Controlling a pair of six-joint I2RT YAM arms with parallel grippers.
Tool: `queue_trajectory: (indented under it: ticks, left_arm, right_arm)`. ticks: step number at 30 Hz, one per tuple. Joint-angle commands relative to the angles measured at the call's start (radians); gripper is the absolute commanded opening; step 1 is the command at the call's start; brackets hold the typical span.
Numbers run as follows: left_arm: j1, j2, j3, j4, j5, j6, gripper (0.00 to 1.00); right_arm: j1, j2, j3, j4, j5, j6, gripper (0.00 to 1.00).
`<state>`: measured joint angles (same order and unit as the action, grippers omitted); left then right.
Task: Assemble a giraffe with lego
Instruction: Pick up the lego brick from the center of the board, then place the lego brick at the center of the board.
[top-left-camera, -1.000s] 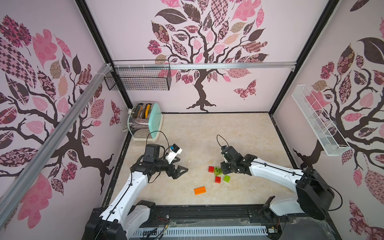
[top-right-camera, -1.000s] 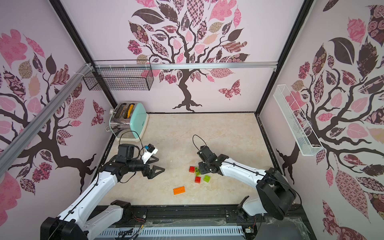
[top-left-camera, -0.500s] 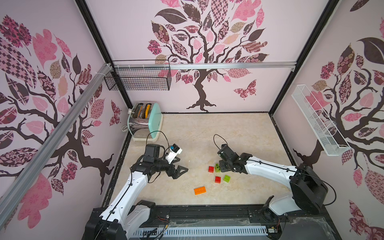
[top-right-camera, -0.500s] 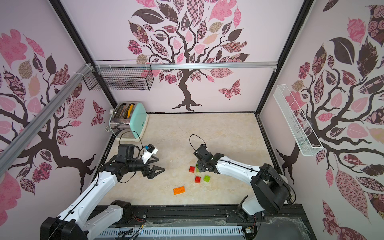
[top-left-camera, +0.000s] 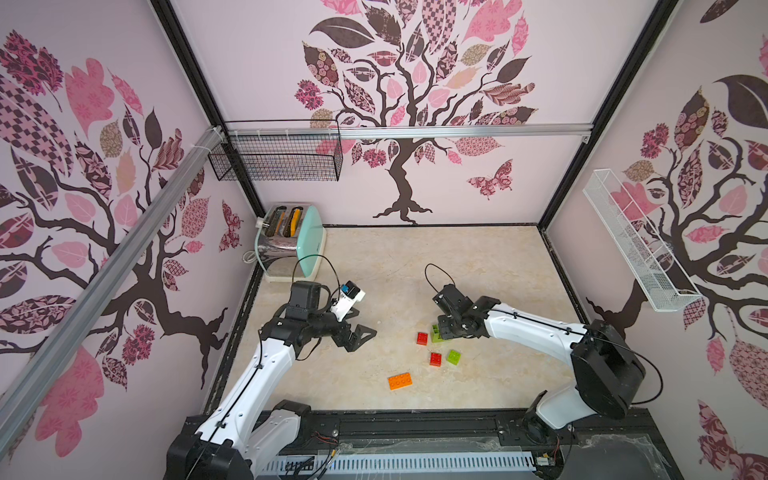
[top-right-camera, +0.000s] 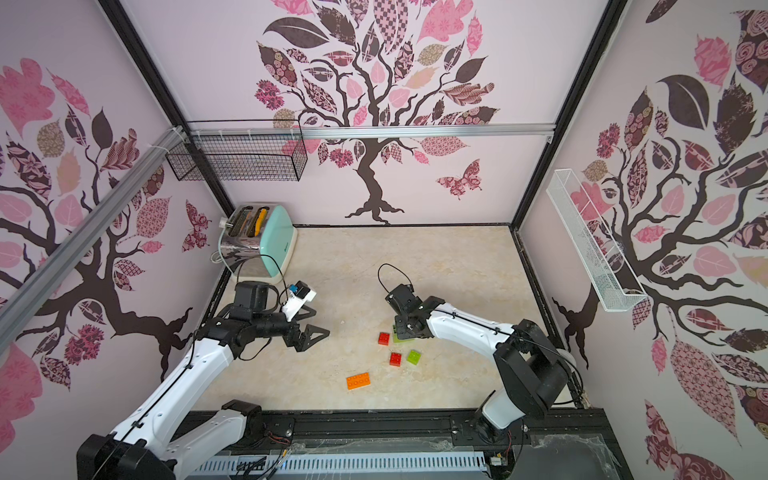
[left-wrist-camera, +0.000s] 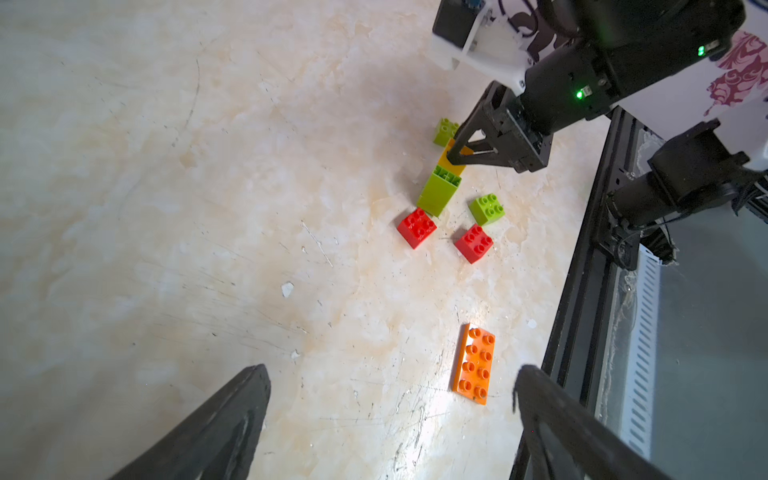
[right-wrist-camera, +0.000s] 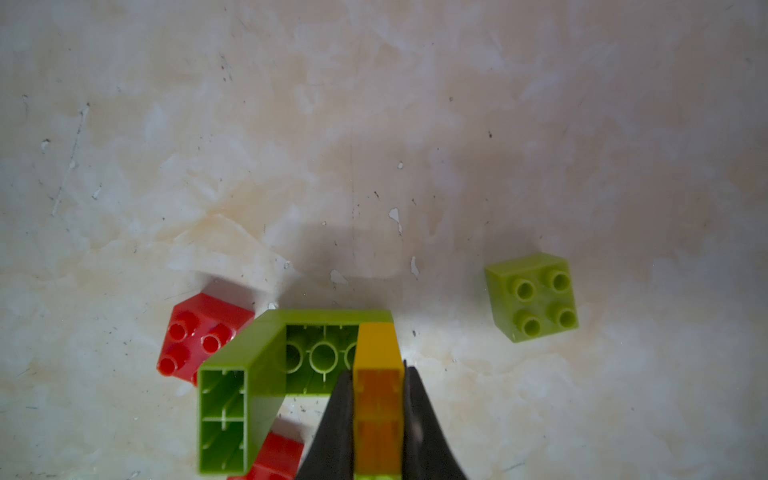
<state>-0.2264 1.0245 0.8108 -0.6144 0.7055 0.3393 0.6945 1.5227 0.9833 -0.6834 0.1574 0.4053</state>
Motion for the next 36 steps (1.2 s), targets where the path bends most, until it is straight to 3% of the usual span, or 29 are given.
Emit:
queue_trajectory:
  ticks: [1,5,7,9,16,19,25,32,36]
  left_arm:
    - [0.012,0.057,0.121,0.07,-0.017,-0.059,0.98]
    - [0.046,0.168,0.212,0.264,0.103,-0.17,0.98]
    - [0.044,0.232,0.24,0.383,0.228,-0.182,0.98]
    - [0.045,0.293,0.256,0.543,0.294,-0.27,0.98]
    - [0.043,0.472,0.27,1.137,0.336,-0.64,0.95]
    - [0.027,0.532,0.297,1.228,0.354,-0.677,0.94]
    - [-0.033,0.59,0.399,1.153,0.412,-0.6,0.92]
    - [-0.047,0.636,0.48,1.127,0.41,-0.667,0.93]
    - [-0.076,0.654,0.521,1.025,0.405,-0.625,0.87]
  right_arm:
    - [-0.084,-0.093,0.124,-0.077,-0.153,0.026,0.0]
    - [-0.225,-0.155,0.207,-0.002,-0.394,0.12,0.0]
    - [-0.301,-0.192,0.184,0.144,-0.571,0.263,0.0]
    - [-0.357,-0.217,0.131,0.329,-0.693,0.452,0.0]
    - [-0.373,-0.15,-0.036,1.07,-0.818,1.21,0.0]
    - [-0.356,-0.102,-0.046,1.26,-0.837,1.383,0.0]
    - [-0.329,-0.112,-0.022,1.273,-0.85,1.446,0.0]
    - [-0.323,-0.129,-0.013,1.246,-0.875,1.437,0.0]
    - [-0.309,-0.118,-0.018,1.278,-0.877,1.452,0.0]
